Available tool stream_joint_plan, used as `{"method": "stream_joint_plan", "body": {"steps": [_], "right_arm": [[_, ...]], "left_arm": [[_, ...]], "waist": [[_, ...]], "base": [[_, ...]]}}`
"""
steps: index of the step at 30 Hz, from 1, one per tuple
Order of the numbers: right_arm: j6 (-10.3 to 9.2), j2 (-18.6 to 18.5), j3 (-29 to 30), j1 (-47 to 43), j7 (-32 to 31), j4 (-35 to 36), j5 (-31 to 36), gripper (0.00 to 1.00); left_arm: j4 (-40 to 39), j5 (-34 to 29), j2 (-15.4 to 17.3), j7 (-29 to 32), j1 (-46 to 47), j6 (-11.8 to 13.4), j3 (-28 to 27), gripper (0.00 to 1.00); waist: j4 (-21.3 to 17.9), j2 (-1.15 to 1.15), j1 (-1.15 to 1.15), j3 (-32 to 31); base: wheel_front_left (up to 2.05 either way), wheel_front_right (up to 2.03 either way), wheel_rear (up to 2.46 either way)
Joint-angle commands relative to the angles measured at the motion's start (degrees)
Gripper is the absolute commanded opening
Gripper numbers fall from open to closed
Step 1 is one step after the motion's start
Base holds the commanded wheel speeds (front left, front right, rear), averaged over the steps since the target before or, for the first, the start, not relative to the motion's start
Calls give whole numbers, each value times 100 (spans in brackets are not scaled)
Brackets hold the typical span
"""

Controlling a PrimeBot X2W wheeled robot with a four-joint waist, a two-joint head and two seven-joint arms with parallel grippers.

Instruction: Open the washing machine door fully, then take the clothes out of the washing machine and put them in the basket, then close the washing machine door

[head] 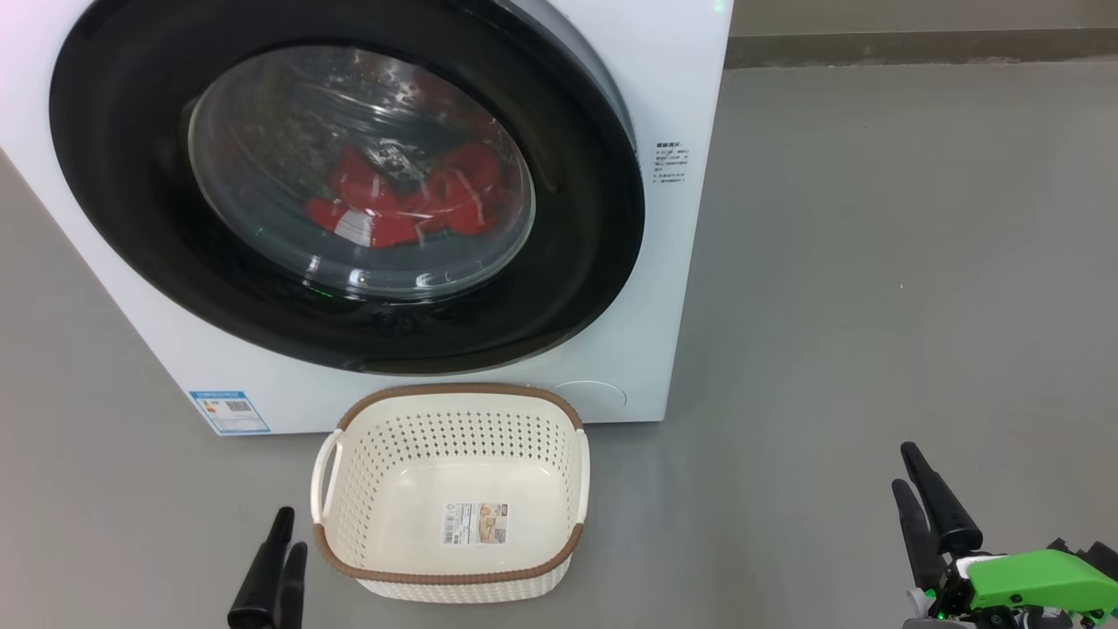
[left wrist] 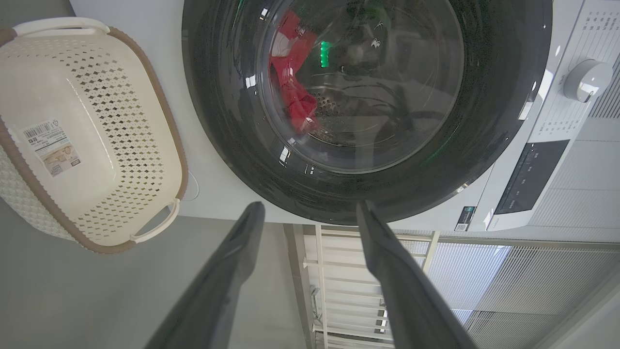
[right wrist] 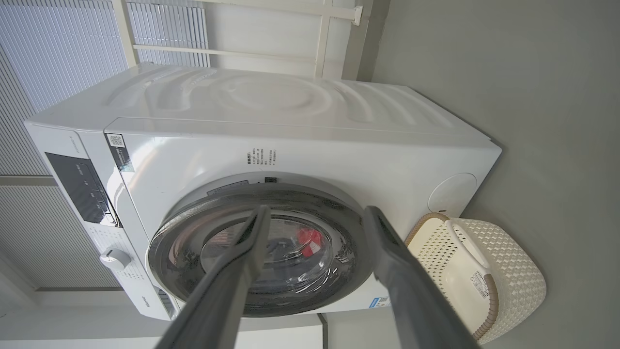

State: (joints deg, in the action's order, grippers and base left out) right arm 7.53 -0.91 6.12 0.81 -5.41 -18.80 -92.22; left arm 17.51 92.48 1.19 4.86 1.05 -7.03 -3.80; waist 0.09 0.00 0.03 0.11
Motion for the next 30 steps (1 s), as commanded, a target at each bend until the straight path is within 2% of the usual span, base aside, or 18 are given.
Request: {"method": "stream_joint_plan", "body": {"steps": [1, 14, 30], "right_arm": [[0, -62, -54, 135, 50, 174, 32, 100], [-1, -223, -372, 157, 299, 211, 454, 100], [-1, -303, -604, 176, 587, 304, 1478, 100]], "left_arm": [[-200, -115, 81, -47, 86, -8, -21, 100], [-424, -858, 86, -248, 20, -12, -59, 100], [-668, -2121, 94, -535, -62, -17, -102, 100]], "waist": [[1, 0, 1, 4], [13, 0, -2, 29], [1, 0, -2, 93]], "base": [[0, 0, 0], [0, 0, 0], [0, 0, 0]]}}
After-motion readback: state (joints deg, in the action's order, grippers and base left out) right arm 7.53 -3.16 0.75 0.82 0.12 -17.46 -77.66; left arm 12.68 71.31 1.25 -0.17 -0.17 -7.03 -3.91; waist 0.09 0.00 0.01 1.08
